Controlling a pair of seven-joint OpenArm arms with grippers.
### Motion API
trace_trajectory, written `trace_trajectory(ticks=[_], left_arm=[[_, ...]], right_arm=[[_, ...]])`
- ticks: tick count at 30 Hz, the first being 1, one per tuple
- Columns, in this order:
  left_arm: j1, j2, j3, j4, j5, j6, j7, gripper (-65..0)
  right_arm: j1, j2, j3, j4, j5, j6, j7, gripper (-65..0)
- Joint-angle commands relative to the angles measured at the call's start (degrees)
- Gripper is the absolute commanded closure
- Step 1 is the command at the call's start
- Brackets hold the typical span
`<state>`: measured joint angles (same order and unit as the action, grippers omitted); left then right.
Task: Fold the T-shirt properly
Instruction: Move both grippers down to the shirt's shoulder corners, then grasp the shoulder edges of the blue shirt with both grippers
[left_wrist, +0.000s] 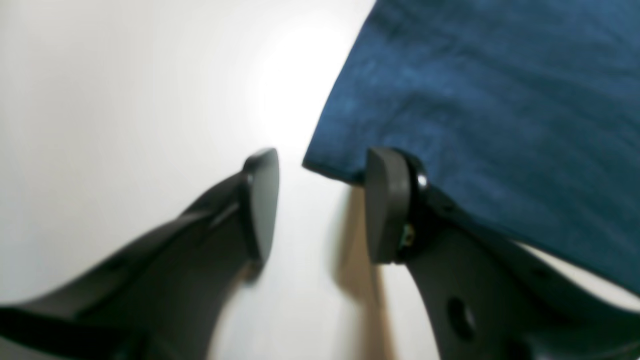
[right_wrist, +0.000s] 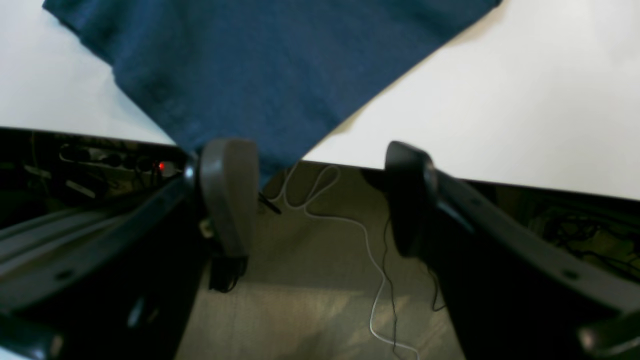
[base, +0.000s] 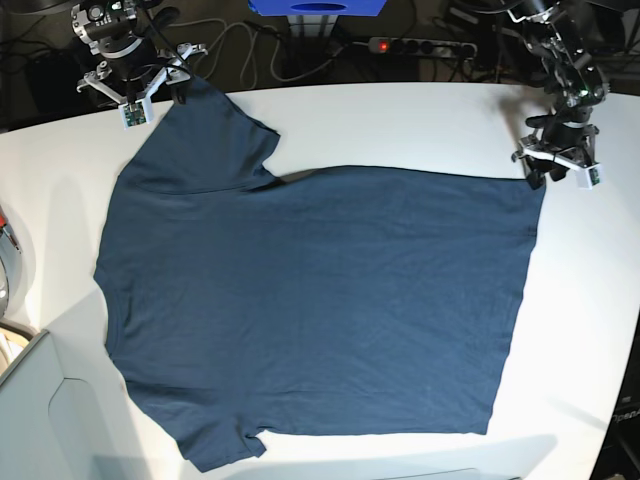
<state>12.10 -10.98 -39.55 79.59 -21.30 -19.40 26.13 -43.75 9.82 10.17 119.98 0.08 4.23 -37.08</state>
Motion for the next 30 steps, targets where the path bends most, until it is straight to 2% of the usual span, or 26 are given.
trace_trajectory(ticks=[1, 11, 16, 23, 30], left_arm=[[-1.06, -0.84, -0.05, 0.28, -0.55, -0.34, -0.68, -27.3], [-2.12, -0.40, 0.21, -0.78, -0.55, -0.43, -0.68, -26.7], [-2.12, -0.75, 0.21, -0.87, -0.55, -0.51, -0.68, -19.2], [-2.21, -0.84, 0.21, -0.87, -0.55, -0.51, -0.59, -18.2], [-4.14, -0.84, 0.21, -1.22, -0.55, -0.51, -0.33, 0.0]], right_arm=[[-0.43, 0.24, 0.24, 0.76, 0.14, 0.65, 1.08, -38.3], [-0.78, 0.24, 0.33, 0.76, 0.14, 0.65, 1.08, -38.3], [-1.04, 0.15, 0.24, 0.76, 0.14, 0.65, 1.08, -38.3], [-1.48, 0.24, 0.24, 0.76, 0.14, 0.65, 0.99, -38.3], [-1.75, 0.24, 0.24, 0.76, 0.14, 0.65, 0.99, -38.2]])
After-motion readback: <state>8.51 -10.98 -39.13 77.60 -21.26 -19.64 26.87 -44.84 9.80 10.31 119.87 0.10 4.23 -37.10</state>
